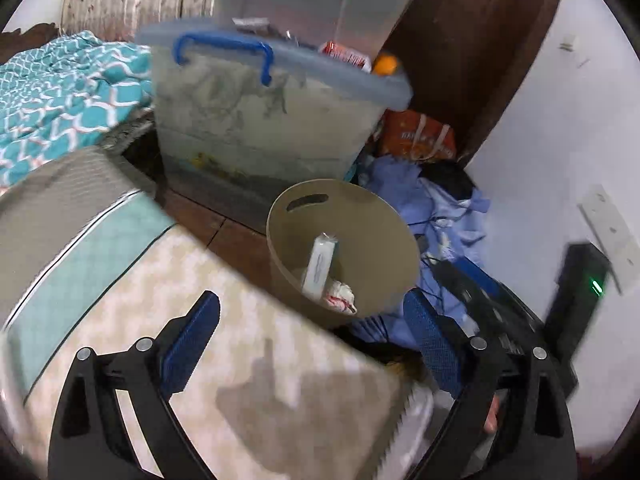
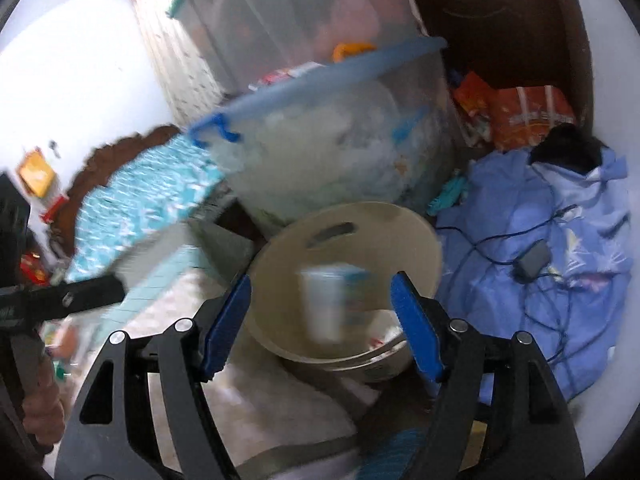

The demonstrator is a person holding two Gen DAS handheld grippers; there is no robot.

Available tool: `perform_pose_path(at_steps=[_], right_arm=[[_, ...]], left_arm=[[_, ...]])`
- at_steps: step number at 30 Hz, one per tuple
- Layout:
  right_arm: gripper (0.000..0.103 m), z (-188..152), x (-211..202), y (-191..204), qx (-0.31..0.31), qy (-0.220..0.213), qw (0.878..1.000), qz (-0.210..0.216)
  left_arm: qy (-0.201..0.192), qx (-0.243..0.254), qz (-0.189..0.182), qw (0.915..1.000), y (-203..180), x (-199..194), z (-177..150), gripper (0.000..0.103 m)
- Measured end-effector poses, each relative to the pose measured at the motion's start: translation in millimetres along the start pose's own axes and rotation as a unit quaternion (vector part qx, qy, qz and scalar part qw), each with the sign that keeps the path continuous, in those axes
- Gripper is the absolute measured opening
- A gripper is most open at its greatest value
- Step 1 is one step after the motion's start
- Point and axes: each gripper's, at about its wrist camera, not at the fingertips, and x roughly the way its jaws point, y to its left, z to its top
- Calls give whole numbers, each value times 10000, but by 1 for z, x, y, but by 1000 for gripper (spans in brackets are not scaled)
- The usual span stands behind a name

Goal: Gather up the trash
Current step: 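Carry the wipes pack and tissue to the beige wastebasket and release both, then grasp the snack wrapper with the left gripper while the right gripper grasps the milk carton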

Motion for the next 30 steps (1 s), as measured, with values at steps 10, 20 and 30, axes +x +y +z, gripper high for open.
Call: perform_pose_path(at_steps=[10,20,30], right_arm=[[49,-48,20,175,-1050,1176,9652,2088],[90,-114,33,377,-2153,1685,9191,2837],[54,-149,76,406,-2110,2633,9112,2365]], left_arm=[[-463,-900,670,9926,85,-179,-157,81],[-676,-3786,2693,8829,238,-303,-291,81],[-1101,-4233,2545,8625,304,-293,-294,53]])
